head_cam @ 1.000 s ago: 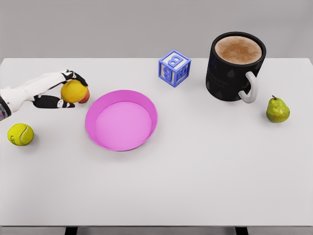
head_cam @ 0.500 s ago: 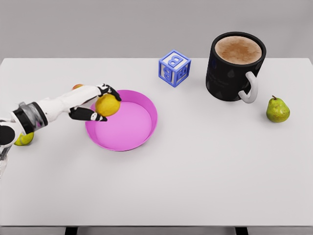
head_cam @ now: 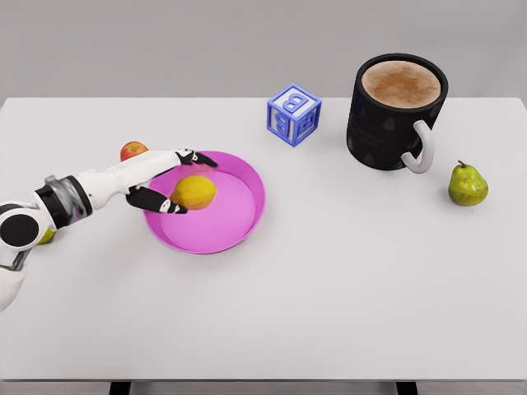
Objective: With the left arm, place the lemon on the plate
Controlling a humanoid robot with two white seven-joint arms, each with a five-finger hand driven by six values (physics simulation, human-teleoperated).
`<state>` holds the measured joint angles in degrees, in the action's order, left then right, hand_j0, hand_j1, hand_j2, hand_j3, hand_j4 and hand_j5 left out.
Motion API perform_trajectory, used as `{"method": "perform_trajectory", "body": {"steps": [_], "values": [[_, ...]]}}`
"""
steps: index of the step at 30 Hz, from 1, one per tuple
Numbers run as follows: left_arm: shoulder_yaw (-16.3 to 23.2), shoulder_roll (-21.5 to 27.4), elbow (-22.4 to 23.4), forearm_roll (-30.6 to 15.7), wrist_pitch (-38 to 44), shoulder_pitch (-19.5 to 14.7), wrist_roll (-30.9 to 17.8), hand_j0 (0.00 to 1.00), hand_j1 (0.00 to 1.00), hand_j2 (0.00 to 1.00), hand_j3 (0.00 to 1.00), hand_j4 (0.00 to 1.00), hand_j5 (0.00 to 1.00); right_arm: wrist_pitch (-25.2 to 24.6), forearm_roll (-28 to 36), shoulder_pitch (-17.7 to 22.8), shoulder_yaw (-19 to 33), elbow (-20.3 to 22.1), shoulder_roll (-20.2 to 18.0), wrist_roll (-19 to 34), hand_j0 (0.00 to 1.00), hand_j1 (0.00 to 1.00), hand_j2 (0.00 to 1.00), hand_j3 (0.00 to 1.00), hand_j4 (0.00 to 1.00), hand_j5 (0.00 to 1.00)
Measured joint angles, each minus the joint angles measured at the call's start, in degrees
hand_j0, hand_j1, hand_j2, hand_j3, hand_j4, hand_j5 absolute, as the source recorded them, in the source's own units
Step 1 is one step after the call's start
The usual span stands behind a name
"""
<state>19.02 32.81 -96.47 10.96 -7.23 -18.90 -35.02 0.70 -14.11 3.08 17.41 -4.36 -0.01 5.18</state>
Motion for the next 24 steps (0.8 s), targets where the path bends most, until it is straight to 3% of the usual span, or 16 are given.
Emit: {"method": "perform_trajectory", "body": {"steps": [6, 13, 17, 24], "values": [[-1.3, 0.94, -0.55, -0.46, -4.6, 0.0, 0.0, 1.0, 1.0, 1.0, 1.0, 1.0, 1.0, 0.0, -0.01, 0.0, 0.0, 0.01, 0.0, 0.0, 1.0, 1.0, 1.0, 1.0, 1.0, 1.0], [-10.28, 5.22, -0.26, -0.85, -23.86, 2.2, -0.01, 1.0, 1.0, 1.0, 1.0, 1.0, 1.0, 0.0, -0.02, 0.0, 0.0, 0.01, 0.0, 0.0, 1.0, 1.0, 1.0, 1.0, 1.0, 1.0], [-13.89, 7.18, 0.44, -0.87, -26.85, 3.78, -0.01, 1.0, 1.0, 1.0, 1.0, 1.0, 1.0, 0.0, -0.02, 0.0, 0.0, 0.01, 0.0, 0.0, 1.0, 1.0, 1.0, 1.0, 1.0, 1.0], [-15.96, 9.5, 3.08, -0.76, -27.82, 3.87, -0.01, 1.0, 1.0, 1.0, 1.0, 1.0, 1.0, 0.0, -0.02, 0.0, 0.0, 0.03, 0.0, 0.0, 1.0, 1.0, 1.0, 1.0, 1.0, 1.0]]}}
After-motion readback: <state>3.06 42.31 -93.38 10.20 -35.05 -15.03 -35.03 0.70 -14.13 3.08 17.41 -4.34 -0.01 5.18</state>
